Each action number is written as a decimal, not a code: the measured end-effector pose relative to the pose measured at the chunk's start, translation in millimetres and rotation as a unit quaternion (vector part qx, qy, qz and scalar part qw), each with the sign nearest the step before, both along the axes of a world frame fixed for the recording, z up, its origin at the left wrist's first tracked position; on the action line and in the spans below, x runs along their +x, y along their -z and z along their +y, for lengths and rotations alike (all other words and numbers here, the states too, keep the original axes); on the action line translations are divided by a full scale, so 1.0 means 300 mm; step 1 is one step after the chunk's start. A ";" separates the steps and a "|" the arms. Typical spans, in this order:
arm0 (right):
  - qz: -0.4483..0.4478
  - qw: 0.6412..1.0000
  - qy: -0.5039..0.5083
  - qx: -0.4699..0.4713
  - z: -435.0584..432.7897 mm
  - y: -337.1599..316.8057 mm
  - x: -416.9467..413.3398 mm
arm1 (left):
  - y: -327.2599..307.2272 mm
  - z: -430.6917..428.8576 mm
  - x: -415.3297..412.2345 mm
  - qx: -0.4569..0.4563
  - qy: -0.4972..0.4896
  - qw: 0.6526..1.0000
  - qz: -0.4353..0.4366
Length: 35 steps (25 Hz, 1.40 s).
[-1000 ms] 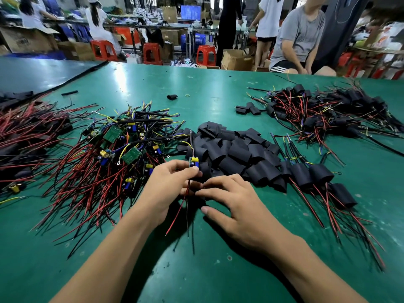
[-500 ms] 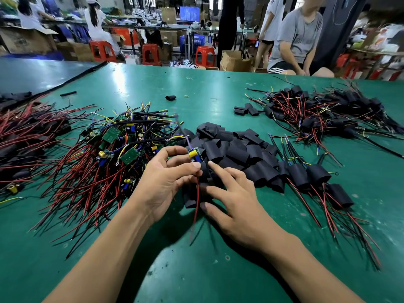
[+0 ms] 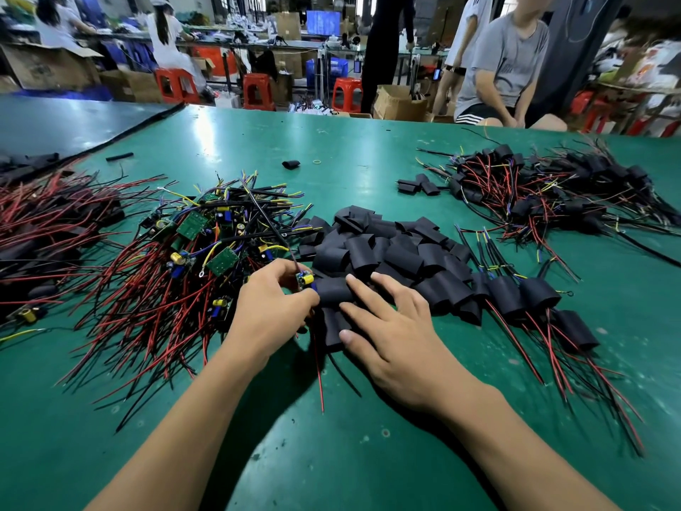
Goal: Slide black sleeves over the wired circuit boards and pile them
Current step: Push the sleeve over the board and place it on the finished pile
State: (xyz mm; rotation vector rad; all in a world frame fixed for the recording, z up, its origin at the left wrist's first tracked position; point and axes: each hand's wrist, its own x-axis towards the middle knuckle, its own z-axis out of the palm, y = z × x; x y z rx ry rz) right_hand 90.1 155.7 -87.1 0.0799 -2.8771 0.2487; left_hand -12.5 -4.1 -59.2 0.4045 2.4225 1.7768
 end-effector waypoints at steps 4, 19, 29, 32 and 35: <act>0.048 0.998 0.020 -0.027 0.004 -0.008 0.005 | 0.002 0.005 0.002 0.012 -0.004 1.000 0.010; 0.150 0.682 0.128 -0.704 0.073 -0.072 0.005 | -0.043 0.027 0.033 0.294 0.086 0.933 -0.191; 0.088 0.525 0.066 -0.844 0.142 -0.102 0.007 | -0.024 0.035 0.023 0.252 0.061 0.954 -0.150; 0.097 0.529 0.049 -0.841 0.148 -0.112 0.013 | -0.026 0.038 0.023 0.269 0.047 0.949 -0.155; 0.112 0.546 0.049 -0.828 0.148 -0.119 0.022 | -0.031 0.037 0.021 0.311 0.040 0.937 -0.156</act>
